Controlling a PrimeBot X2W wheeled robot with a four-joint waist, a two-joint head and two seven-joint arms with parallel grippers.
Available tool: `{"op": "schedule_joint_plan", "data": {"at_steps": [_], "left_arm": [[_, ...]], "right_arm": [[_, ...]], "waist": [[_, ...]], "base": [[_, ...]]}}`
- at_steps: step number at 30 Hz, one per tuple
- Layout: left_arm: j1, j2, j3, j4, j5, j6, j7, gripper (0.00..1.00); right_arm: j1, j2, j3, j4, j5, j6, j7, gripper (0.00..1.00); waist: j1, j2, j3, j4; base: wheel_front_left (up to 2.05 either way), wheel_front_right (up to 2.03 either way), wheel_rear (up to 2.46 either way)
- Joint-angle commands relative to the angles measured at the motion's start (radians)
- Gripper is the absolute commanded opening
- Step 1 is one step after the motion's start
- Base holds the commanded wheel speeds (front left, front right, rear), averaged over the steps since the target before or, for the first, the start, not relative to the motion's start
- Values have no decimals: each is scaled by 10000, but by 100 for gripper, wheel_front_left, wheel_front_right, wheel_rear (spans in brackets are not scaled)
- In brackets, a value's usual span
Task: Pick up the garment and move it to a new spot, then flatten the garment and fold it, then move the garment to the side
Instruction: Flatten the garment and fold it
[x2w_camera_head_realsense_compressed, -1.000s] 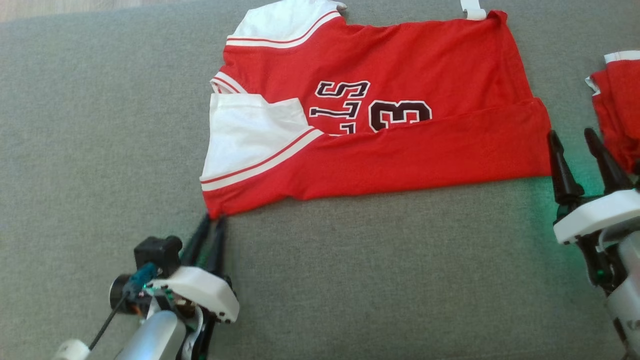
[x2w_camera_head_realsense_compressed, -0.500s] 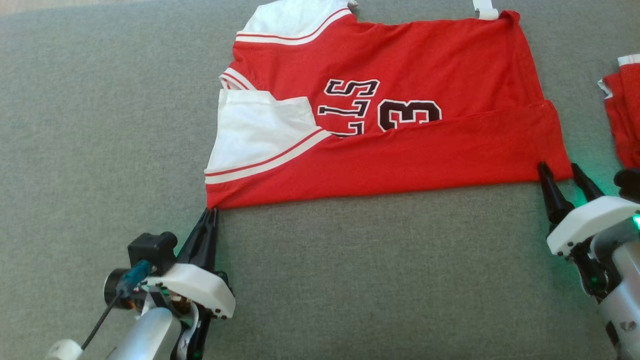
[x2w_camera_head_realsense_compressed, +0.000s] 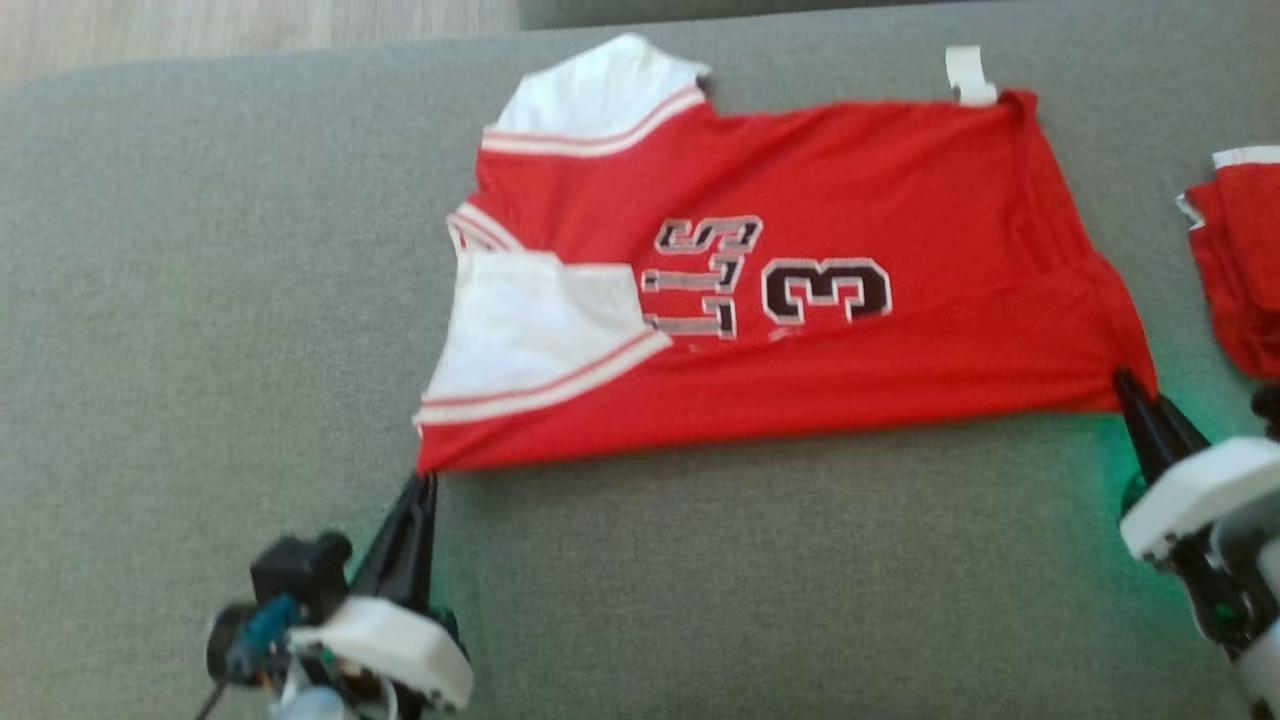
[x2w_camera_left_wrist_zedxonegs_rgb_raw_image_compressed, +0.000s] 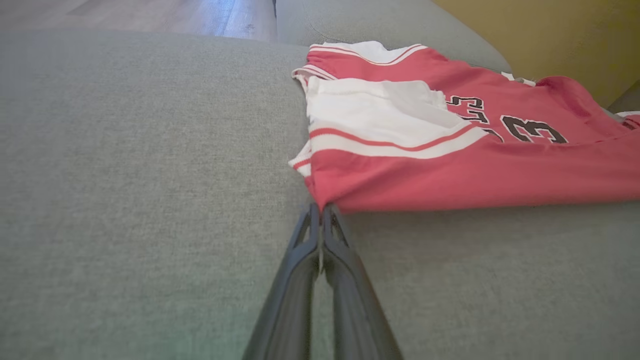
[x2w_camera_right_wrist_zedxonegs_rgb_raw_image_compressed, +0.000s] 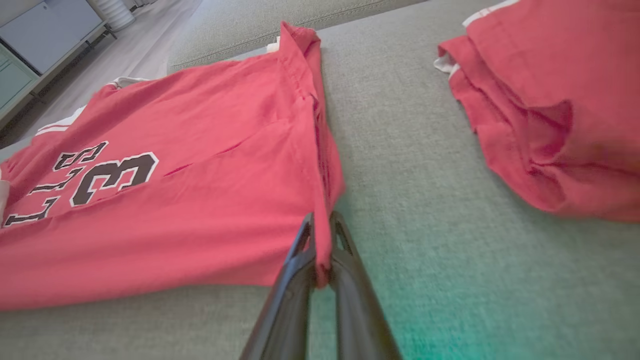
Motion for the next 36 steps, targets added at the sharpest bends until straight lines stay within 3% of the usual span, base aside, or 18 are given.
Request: {"op": "schedule_joint_plan", "data": {"at_steps": [1,7,21,22,23,24,31,36], "left_arm": [[146,303,248,-499,-58,160,0,0],[1591,413,5,-1732,-165,683,259,0],[2518,603,-361,-2462,-274,1077,906,0],[2490,601,-402,-2464,-272,1089,997,35],[2448,610,-447,-2473,-254,1107,1101,100],[2391,619,-476,-2509,-241,1117,1186,100],[835,1254,-153,-3308,205,929,1687,100],[-2084,1983,311,-3383,482,57,2617,100]], "right_arm": [[349,-510,14,-340,102,65,-17,0],[1591,-1039,-75,-1061,345,65,136,0],[3125,-996,-682,-1722,48,65,296,0],[3159,-966,-757,-1739,-40,65,292,20],[3180,-932,-835,-1760,-139,65,279,66],[3184,-897,-930,-1786,-244,65,254,100],[3031,-704,-1655,-2282,-961,65,223,100],[2715,-509,-2094,-2960,-1377,65,444,100]], "waist": [[0,-1,-147,-17],[0,-1,-515,-68],[0,-1,-937,14],[0,-1,-946,12],[0,-1,-953,9],[0,-1,-957,5],[0,-1,-607,-43],[0,-1,141,-124]], "base": [[0,0,0],[0,0,0],[0,0,0],[0,0,0],[0,0,0],[0,0,0],[0,0,0],[0,0,0]]}}
